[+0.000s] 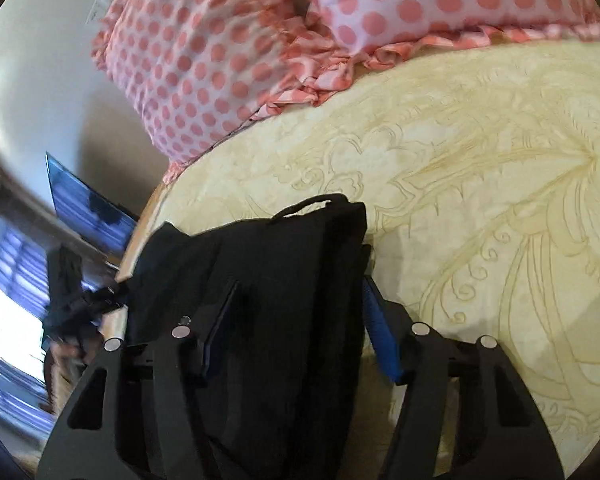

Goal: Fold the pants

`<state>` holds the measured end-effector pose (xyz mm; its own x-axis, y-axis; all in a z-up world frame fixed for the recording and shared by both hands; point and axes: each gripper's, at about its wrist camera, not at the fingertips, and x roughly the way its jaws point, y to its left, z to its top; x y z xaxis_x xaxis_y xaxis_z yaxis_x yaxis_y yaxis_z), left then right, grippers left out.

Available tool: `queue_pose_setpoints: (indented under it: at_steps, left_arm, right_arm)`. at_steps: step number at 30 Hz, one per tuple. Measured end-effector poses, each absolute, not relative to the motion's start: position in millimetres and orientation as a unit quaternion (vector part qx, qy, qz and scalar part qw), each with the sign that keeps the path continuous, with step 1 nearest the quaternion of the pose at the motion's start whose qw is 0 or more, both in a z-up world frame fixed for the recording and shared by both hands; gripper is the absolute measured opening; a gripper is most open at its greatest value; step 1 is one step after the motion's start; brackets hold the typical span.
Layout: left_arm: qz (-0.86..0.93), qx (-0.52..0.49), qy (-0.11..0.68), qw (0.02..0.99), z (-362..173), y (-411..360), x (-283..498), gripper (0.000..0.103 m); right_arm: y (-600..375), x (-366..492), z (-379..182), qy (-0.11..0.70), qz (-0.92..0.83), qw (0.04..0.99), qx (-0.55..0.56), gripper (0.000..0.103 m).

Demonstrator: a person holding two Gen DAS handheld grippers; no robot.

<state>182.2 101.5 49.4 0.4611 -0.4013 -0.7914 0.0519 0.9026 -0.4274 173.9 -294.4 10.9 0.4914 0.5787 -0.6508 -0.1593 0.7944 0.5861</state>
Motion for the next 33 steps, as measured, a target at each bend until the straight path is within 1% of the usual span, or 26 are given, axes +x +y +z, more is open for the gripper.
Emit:
queue_pose_setpoints:
  at_steps: [1,2,3,4,5,6,7,9,12,17,18,20,22,23,24,25,27,29,30,31,32,33]
  left_arm:
    - [-0.139,-0.166,0.502,0.838,49,98,182,0.073]
    - [-0.142,-0.158,0.501,0.839,50,93,184,0.066]
    - [-0.137,-0.147,0.498,0.843,50,88,183,0.053]
    - [-0.136,-0.141,0.496,0.846,51,86,182,0.035]
    - [-0.135,-0.134,0.491,0.850,53,85,179,0.027]
    - [-0.144,-0.134,0.483,0.853,58,85,177,0.014]
    - [-0.150,-0.138,0.478,0.855,61,86,175,0.013]
    - [-0.151,-0.134,0.466,0.862,72,84,173,0.012]
    - [-0.151,-0.123,0.442,0.876,90,78,177,0.012]
    - [-0.144,-0.117,0.391,0.901,117,71,214,0.012]
    - [-0.139,-0.110,0.387,0.905,118,66,230,0.012]
    - [-0.133,-0.099,0.397,0.903,112,59,254,0.013]
    - [-0.117,-0.092,0.441,0.885,87,51,283,0.014]
    - [-0.105,-0.089,0.462,0.876,74,49,293,0.016]
    - [-0.088,-0.084,0.475,0.871,59,48,301,0.028]
    - [-0.077,-0.078,0.476,0.872,53,47,303,0.036]
    - [-0.061,-0.069,0.466,0.880,54,46,299,0.040]
    - [-0.036,-0.048,0.448,0.892,69,46,286,0.042]
    - [-0.027,-0.038,0.432,0.901,79,47,275,0.046]
    - [-0.029,-0.036,0.417,0.908,88,47,265,0.054]
    - [-0.038,-0.039,0.397,0.916,97,50,251,0.057]
    - [-0.063,-0.053,0.374,0.924,108,52,229,0.063]
  right_arm:
    - [-292,174,12,0.451,0.220,0.837,0.221,0.054]
    - [-291,172,11,0.450,0.217,0.840,0.209,0.043]
    - [-292,172,11,0.448,0.222,0.839,0.213,0.031]
    - [-293,172,11,0.448,0.230,0.836,0.220,0.028]
    - [-294,172,12,0.446,0.235,0.834,0.226,0.024]
    - [-295,172,14,0.443,0.237,0.835,0.225,0.022]
    - [-294,172,18,0.440,0.239,0.836,0.222,0.021]
    - [-293,172,28,0.433,0.246,0.839,0.219,0.018]
    - [-292,182,55,0.409,0.267,0.846,0.214,0.016]
    - [-296,216,91,0.356,0.247,0.880,0.193,0.016]
    - [-301,228,93,0.346,0.237,0.886,0.198,0.016]
    - [-305,247,84,0.351,0.223,0.885,0.209,0.016]
    - [-303,267,58,0.391,0.192,0.874,0.214,0.016]
    - [-300,276,39,0.421,0.173,0.865,0.213,0.017]
    - [-299,281,25,0.440,0.154,0.859,0.211,0.019]
    - [-301,282,20,0.444,0.148,0.857,0.215,0.022]
    - [-307,281,19,0.447,0.137,0.854,0.227,0.040]
    - [-314,273,30,0.446,0.103,0.863,0.213,0.049]
    - [-318,262,41,0.430,0.088,0.875,0.205,0.049]
    - [-320,251,49,0.412,0.095,0.882,0.206,0.049]
    - [-321,240,57,0.395,0.112,0.886,0.214,0.050]
    - [-321,226,65,0.377,0.144,0.886,0.229,0.052]
